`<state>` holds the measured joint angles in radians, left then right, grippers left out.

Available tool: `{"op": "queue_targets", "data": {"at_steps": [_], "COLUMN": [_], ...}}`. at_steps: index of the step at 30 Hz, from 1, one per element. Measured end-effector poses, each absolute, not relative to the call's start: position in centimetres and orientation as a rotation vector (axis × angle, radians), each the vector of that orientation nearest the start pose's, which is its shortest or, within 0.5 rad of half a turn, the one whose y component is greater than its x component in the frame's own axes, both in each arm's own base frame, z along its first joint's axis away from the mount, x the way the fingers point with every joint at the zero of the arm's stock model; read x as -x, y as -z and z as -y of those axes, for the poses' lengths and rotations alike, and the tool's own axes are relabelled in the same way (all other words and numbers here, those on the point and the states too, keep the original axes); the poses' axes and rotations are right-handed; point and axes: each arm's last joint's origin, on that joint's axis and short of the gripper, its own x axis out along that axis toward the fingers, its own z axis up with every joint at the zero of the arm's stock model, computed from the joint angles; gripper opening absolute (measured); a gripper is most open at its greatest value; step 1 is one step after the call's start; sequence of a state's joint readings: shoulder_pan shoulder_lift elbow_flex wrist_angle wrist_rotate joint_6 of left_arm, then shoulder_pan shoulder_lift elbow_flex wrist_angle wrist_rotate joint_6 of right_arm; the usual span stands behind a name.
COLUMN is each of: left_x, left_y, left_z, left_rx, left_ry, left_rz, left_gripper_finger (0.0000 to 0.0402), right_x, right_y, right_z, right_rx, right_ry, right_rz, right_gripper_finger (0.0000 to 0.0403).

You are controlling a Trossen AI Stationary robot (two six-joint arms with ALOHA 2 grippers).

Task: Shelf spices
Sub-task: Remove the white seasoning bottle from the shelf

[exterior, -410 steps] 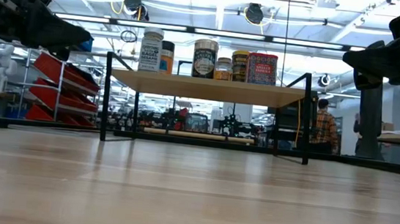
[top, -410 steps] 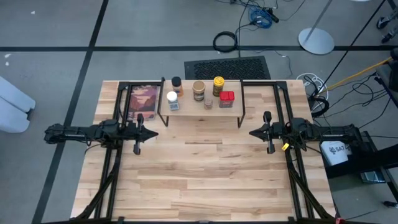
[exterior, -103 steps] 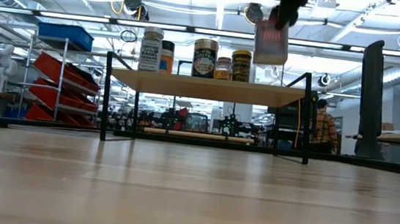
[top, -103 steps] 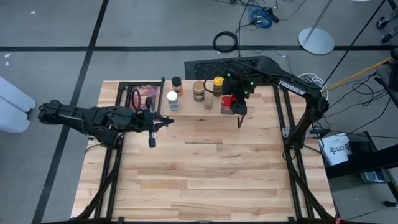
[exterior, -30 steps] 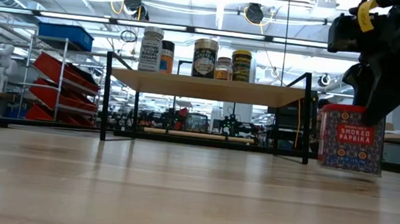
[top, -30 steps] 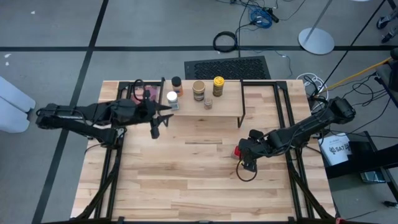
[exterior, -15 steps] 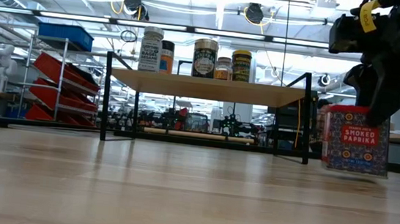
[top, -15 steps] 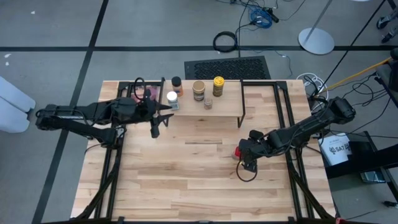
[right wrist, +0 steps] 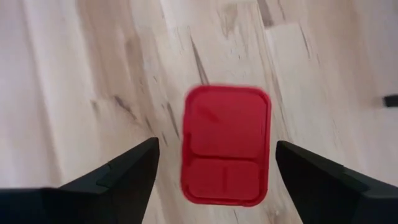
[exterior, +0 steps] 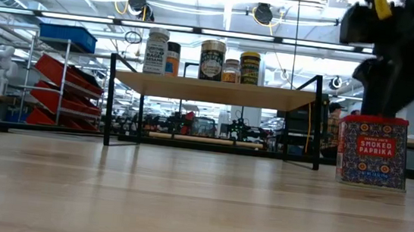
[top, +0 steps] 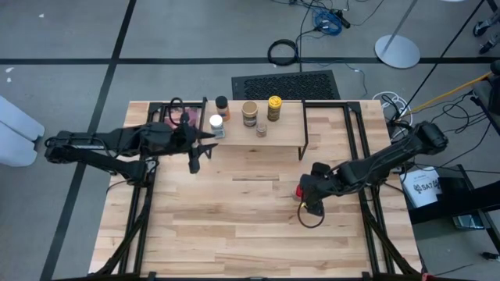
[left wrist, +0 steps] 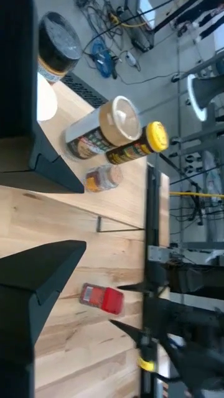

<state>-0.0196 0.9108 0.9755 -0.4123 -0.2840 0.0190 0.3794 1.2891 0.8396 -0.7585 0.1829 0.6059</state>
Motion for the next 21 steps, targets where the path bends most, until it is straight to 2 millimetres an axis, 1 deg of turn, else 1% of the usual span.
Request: {"op": "queue_targets", "data": {"at_steps": [2,6,10,12,15,18,21], "left_x": [-18.6,-17.9,-17.1,-16.9,-16.9,-17.3,-17.8], "left_y": [-35.9,-37.2,-38.7,-38.9,-39.0,-38.5,-38.1], "left_z": [-0.5,-0.8,-1.7,-2.3,-3.3,-4.2,-5.1], "left_rx": [-0.055,-0.041,-0.069,-0.075,-0.065,-0.069,-0.067], "left_ry": [-0.262,-0.280,-0.326,-0.327,-0.305,-0.314,-0.349], "left_rz": [-0.371,-0.402,-0.423,-0.457,-0.481,-0.528,-0.558], "left_gripper_finger": [0.0141,0.0141,0.0146,0.0161,0.0201,0.0237,0.0256], "right_x": [-21.4,-21.5,-21.5,-21.6,-21.7,-21.8,-22.1], "right_y": [-22.4,-24.2,-25.7,-26.5,-27.6,-28.9,-30.4], "right_z": [-8.0,-8.0,-8.0,-7.9,-7.8,-7.7,-7.5], "right_rx": [-0.211,-0.225,-0.218,-0.202,-0.161,-0.114,-0.074], "right_ry": [0.171,0.151,0.150,0.162,0.178,0.189,0.207], "right_rz": [-1.128,-1.078,-1.054,-1.018,-0.964,-0.908,-0.844], "right_gripper_finger": [0.0311,0.0311,0.0311,0.0311,0.0311,0.0311,0.0311]}}
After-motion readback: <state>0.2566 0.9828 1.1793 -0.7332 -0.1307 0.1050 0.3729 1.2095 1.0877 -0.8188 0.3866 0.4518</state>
